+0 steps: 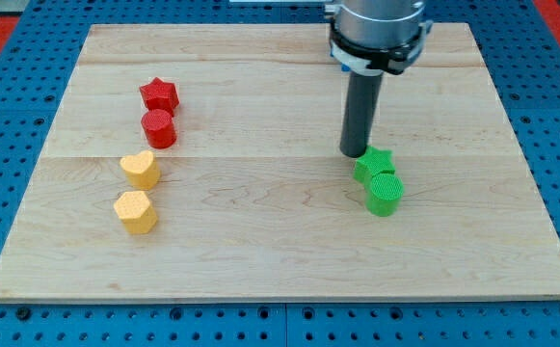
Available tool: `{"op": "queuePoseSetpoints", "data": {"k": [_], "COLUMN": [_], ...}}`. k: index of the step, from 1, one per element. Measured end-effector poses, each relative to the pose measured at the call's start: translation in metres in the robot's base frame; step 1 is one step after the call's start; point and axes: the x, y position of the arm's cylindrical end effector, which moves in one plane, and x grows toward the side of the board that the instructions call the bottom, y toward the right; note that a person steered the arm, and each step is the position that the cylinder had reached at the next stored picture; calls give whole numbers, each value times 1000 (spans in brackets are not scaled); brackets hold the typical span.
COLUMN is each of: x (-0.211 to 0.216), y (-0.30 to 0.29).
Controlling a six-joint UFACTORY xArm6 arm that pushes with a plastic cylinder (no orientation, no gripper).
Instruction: Nudge the yellow heart left a bit
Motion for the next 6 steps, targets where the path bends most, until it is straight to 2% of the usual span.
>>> {"op": "queuePoseSetpoints", "data": {"k": [2,3,5,6], "x": [23,20,-9,5], "y": [9,5,-152,-224]}}
